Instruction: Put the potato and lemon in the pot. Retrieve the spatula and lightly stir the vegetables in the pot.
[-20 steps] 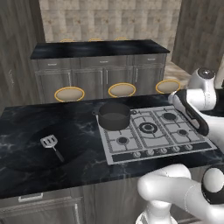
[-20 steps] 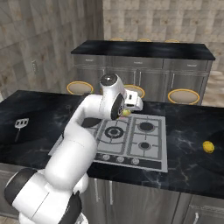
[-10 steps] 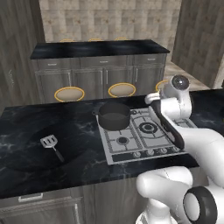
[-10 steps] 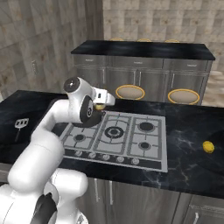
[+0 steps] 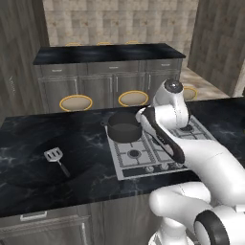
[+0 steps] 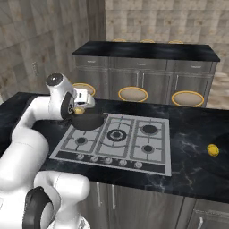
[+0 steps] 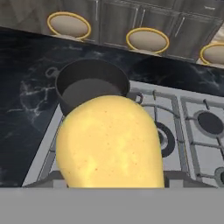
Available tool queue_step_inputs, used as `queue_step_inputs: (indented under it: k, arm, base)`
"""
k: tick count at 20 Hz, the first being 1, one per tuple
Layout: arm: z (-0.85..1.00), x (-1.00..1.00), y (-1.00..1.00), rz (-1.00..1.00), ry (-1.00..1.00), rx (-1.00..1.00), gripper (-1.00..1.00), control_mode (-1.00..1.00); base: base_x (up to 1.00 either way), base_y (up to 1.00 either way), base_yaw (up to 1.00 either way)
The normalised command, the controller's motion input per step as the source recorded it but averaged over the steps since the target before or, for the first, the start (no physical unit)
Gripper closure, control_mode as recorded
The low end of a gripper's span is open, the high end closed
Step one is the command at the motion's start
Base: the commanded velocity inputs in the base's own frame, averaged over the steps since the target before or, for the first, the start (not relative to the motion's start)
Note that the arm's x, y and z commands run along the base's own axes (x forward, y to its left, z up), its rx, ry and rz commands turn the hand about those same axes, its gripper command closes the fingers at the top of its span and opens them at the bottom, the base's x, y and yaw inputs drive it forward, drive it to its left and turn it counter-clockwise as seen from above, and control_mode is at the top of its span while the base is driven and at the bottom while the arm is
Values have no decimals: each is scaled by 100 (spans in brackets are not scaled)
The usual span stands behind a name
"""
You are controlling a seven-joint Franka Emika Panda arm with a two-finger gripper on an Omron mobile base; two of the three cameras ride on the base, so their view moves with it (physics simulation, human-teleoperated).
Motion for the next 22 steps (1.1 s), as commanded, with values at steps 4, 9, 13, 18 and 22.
queue_step_inputs:
  k: [4, 9, 13, 18, 22]
  arm:
    - [0, 8, 33, 10, 81, -3, 100, -100]
    - [-9, 7, 12, 0, 16, -2, 100, -100]
    - [-29, 92, 6, 0, 1, 0, 100, -100]
    - [-31, 100, 16, 0, 10, 0, 100, -100]
    - [-77, 70, 26, 0, 10, 0, 100, -100]
  base:
    - [0, 0, 0]
    - [0, 0, 0]
    - [0, 0, 0]
    - [0, 0, 0]
    - [0, 0, 0]
